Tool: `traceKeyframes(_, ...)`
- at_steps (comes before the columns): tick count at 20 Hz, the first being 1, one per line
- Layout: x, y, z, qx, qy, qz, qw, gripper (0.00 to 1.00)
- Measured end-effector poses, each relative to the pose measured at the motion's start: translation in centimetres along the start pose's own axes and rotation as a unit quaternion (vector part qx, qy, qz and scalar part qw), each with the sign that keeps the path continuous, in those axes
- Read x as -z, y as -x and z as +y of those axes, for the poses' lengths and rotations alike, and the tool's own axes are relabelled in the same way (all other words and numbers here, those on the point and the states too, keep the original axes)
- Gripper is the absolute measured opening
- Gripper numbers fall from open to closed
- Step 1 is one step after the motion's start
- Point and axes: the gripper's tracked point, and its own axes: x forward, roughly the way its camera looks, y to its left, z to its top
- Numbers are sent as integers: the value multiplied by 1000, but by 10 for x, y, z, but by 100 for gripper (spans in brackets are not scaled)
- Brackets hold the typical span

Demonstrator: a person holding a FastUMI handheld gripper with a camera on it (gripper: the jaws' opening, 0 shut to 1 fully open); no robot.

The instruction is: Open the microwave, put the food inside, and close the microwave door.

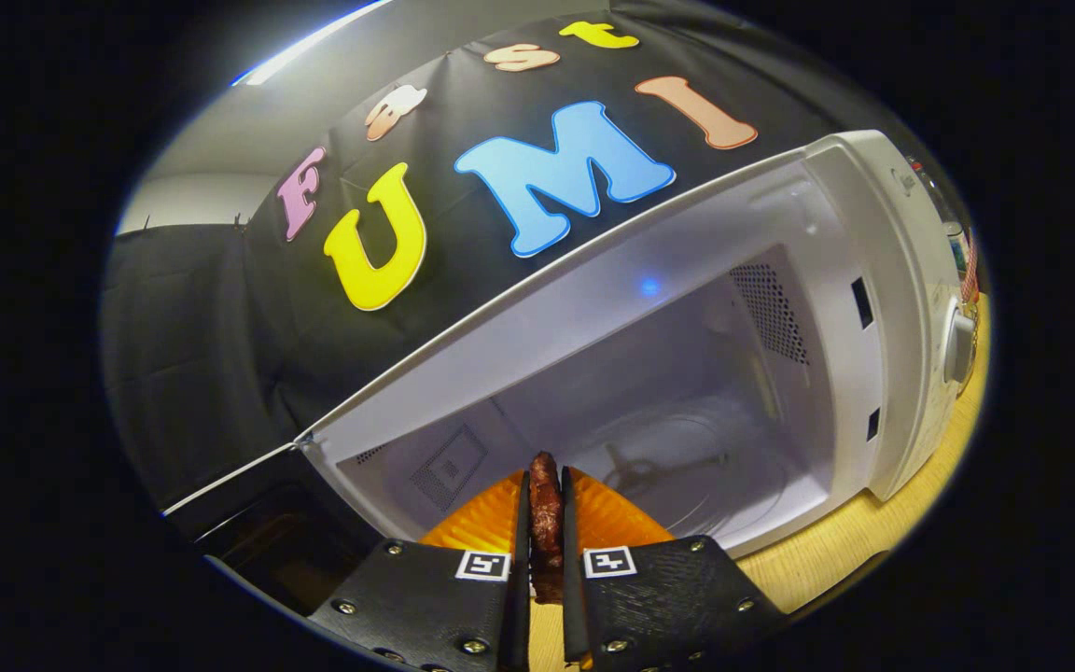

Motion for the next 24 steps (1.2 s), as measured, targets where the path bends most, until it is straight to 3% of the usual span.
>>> traceKeyframes(10,2,-48,-7,30,-23,-31,999,14)
traceKeyframes(14,4,-66,-18,61,-5,-67,996,20)
traceKeyframes(16,4,-73,-36,99,10,-81,992,26)
traceKeyframes(17,2,-78,-45,115,15,-90,989,36)
traceKeyframes(20,4,-84,-56,122,6,-90,988,38)
traceKeyframes(21,3,-85,-60,132,13,-92,987,59)
traceKeyframes(24,8,-80,-64,132,20,-72,988,78)
